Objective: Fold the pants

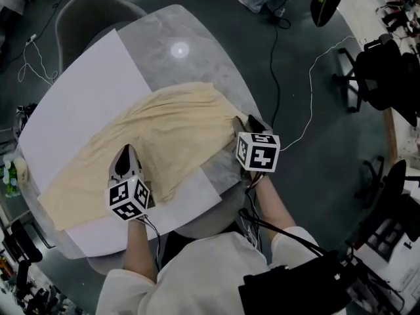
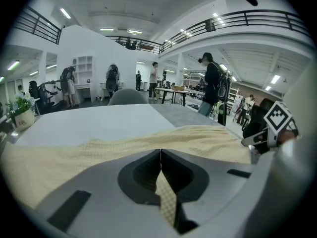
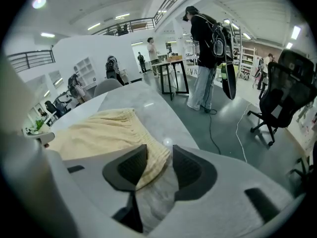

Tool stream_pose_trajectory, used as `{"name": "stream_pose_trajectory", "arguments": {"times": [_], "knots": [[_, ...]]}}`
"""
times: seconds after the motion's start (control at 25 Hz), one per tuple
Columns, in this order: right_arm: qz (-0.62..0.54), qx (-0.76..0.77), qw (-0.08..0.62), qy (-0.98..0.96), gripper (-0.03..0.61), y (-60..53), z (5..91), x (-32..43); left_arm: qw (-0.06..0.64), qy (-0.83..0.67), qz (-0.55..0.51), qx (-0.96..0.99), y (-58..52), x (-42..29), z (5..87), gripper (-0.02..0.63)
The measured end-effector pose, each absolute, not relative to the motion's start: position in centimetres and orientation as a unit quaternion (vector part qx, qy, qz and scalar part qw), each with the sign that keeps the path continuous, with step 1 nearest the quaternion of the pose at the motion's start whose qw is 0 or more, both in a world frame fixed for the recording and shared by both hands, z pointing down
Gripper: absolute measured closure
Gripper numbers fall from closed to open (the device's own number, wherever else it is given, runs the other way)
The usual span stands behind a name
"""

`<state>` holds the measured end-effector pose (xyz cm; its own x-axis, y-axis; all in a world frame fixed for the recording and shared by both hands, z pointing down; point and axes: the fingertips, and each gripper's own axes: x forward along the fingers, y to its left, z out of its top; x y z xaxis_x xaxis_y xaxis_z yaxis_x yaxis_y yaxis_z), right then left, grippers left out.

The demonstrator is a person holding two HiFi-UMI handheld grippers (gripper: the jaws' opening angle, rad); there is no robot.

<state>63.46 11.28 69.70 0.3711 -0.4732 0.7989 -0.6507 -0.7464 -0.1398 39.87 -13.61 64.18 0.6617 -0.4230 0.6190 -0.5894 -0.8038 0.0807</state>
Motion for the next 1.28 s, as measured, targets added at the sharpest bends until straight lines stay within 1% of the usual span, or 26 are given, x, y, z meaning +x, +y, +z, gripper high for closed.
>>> {"name": "stream_pose_trajectory", "arguments": {"times": [0.12,0.16,0.44,0.52,0.64,0.88,1.28], "knots": [[0.438,0.824,0.134,-0.334,0.429,11.0,69.8,63.4,0.138,-0.281,0.301,0.901,-13.6,40.0,64.2,0.604],[0.437,0.825,0.139,-0.332,0.445,10.9,69.8,63.3,0.139,-0.281,0.301,0.901,-13.5,39.9,64.3,0.604],[0.441,0.819,0.147,-0.335,0.473,10.6,70.0,63.0,0.143,-0.283,0.301,0.899,-13.4,39.2,64.5,0.604],[0.441,0.815,0.155,-0.342,0.507,10.3,70.0,62.7,0.145,-0.284,0.3,0.899,-13.4,38.9,64.4,0.604],[0.439,0.813,0.167,-0.345,0.536,10.0,70.0,62.4,0.148,-0.285,0.299,0.899,-13.1,38.4,64.3,0.604],[0.441,0.809,0.167,-0.351,0.543,9.9,69.1,62.2,0.151,-0.295,0.29,0.898,-13.3,36.6,63.0,0.604],[0.407,0.815,0.153,-0.383,0.543,7.7,62.9,59.1,0.179,-0.323,0.275,0.888,-14.4,31.7,60.6,0.604]]}}
